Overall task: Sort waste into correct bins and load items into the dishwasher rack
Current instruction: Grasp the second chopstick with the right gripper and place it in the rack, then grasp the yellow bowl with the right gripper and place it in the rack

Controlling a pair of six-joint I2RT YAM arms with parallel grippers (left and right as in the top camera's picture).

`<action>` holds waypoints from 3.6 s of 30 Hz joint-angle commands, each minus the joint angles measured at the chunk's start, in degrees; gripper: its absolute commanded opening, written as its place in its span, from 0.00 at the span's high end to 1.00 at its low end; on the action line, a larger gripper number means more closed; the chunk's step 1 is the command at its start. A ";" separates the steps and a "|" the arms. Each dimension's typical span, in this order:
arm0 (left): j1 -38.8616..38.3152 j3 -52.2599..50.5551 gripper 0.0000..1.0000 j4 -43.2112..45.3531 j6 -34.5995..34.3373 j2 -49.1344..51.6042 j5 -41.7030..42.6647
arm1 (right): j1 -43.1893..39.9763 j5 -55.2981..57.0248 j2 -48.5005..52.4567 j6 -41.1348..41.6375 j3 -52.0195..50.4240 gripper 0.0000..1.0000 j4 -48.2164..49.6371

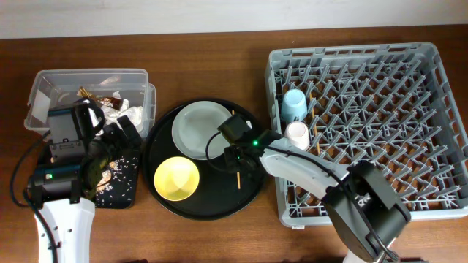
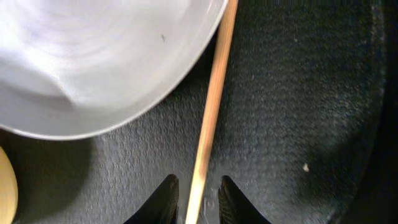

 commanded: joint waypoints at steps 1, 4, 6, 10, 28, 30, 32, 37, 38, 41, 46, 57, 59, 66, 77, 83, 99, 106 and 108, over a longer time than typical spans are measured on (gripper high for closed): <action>0.11 0.20 0.01 0.09 0.07 -0.24 -0.39 | -0.04 0.70 2.58 1.11 -0.50 0.77 1.42; 0.11 0.20 0.01 0.09 0.07 -0.24 -0.39 | -0.04 0.70 2.86 1.11 -0.50 0.78 2.27; 0.11 0.20 0.01 0.09 0.07 -0.24 -0.39 | -0.04 0.76 2.86 1.11 -0.50 0.84 2.47; 0.11 0.20 0.01 0.09 0.07 -0.24 -0.39 | -0.04 0.92 2.89 1.11 -0.50 0.91 2.54; 0.11 0.20 0.01 0.09 0.07 -0.24 -0.39 | -8.00 6.14 -20.22 -5.95 11.32 0.96 -14.40; 0.11 0.20 0.01 0.09 0.07 -0.24 -0.39 | -7.85 2.05 -21.40 -9.75 11.30 0.96 -14.97; 0.11 0.20 0.01 0.09 0.07 -0.24 -0.39 | -7.10 -0.33 -20.44 -9.73 11.23 0.91 -16.70; 0.11 0.20 0.01 0.09 0.07 -0.24 -0.39 | -5.20 -0.46 -12.39 -9.68 10.47 0.73 -18.53; 0.11 0.20 0.01 0.09 0.07 -0.24 -0.39 | -4.85 -0.46 -10.80 -9.68 10.47 0.73 -18.32; 0.11 0.20 0.01 0.09 0.07 -0.24 -0.39 | -4.00 -0.44 -5.31 -9.51 10.47 0.73 -17.40; 0.11 0.20 0.01 0.09 0.07 -0.24 -0.39 | -3.74 -0.44 2.95 -9.51 10.45 0.73 -13.73; 0.11 0.20 0.01 0.09 0.07 -0.24 -0.39 | -3.74 -0.46 10.64 -9.49 10.49 0.92 -9.77; 0.11 0.20 0.01 0.09 0.07 -0.24 -0.39 | -3.80 -1.60 10.05 -9.51 11.69 0.96 -11.47; 0.11 0.20 0.01 0.09 0.07 -0.24 -0.39 | -4.28 10.60 -3.08 -14.43 36.50 0.96 -33.70; 0.11 0.20 0.01 0.09 0.07 -0.24 -0.39 | -25.00 16.22 -6.49 -15.74 34.36 0.96 -46.01; 0.11 0.20 0.01 0.09 0.07 -0.24 -0.39 | -29.86 15.06 -6.49 -20.72 22.86 0.96 -36.24; 0.11 0.20 0.01 0.09 0.07 -0.24 -0.39 | -25.73 -20.50 -6.51 -26.86 24.11 0.67 -35.76; 0.11 0.20 0.01 0.09 0.07 -0.24 -0.39 | -3.56 -34.34 -6.49 -29.59 21.40 0.63 -34.14; 0.11 0.20 0.01 0.09 0.07 -0.24 -0.39 | 3.65 -31.91 -6.49 -29.42 18.73 0.59 -27.89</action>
